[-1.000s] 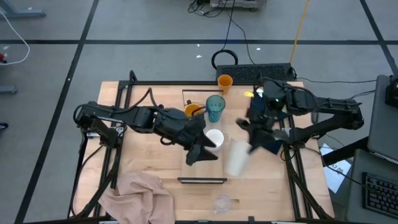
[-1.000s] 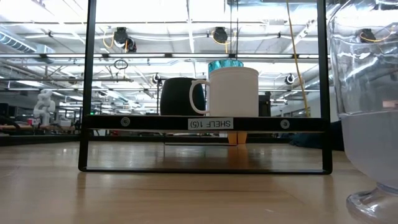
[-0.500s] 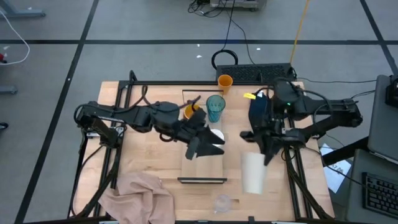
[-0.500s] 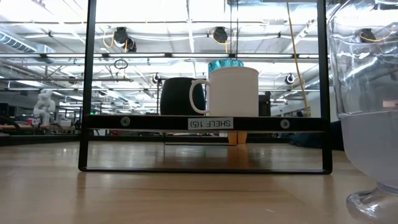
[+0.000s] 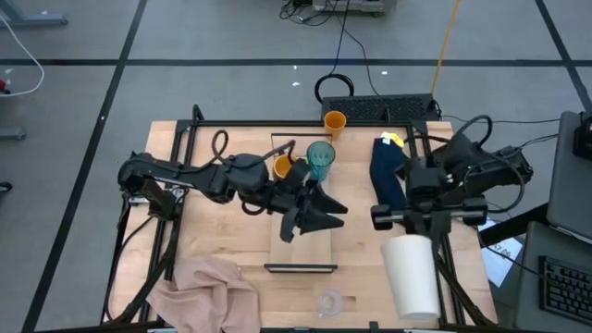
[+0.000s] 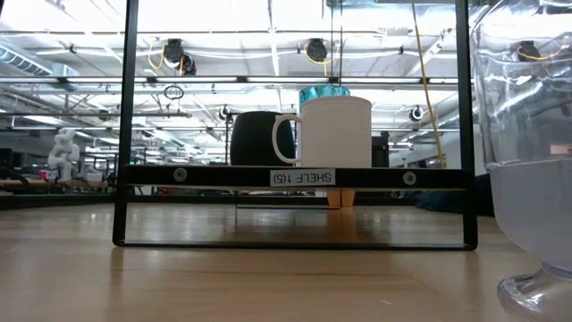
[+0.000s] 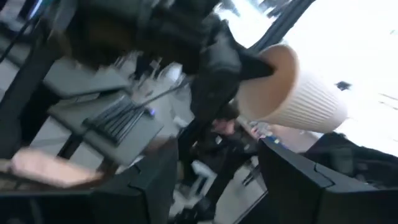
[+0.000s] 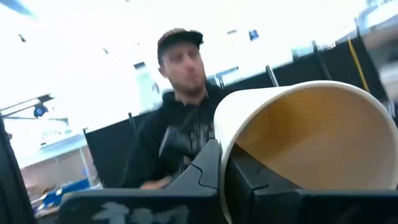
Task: Stack small to large cups/mugs on shelf
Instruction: Put the white cup on the shelf
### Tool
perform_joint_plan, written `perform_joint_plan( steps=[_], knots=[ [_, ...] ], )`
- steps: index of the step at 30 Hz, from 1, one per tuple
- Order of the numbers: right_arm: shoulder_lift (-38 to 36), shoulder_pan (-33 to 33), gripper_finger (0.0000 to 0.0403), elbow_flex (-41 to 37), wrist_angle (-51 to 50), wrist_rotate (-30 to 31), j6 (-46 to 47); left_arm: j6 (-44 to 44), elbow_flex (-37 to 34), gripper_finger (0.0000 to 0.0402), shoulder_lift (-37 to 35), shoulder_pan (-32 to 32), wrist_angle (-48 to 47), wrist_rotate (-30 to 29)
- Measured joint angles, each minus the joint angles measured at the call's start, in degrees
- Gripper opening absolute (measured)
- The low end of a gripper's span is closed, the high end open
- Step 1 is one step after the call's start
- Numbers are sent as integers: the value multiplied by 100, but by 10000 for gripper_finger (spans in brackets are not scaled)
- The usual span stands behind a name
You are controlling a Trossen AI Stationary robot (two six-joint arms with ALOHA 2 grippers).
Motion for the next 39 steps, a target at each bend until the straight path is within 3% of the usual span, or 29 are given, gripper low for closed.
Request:
perform_joint_plan(
  steps=[6,11,21,27,39],
  knots=[
    [226,373,0,-58,531,546,-44,28,13,199,154,-3,863,374],
    [553,491,0,-284,623,919,-126,12,4,191,266,38,880,910],
    [1373,445,0,-358,2295,1659,556,-44,4,191,282,37,1390,2165],
    [1608,451,0,-365,3048,1810,733,-24,4,188,280,30,1290,2222],
    [1619,449,0,-363,3012,1789,696,-517,4,162,275,32,1312,2211]
  ],
)
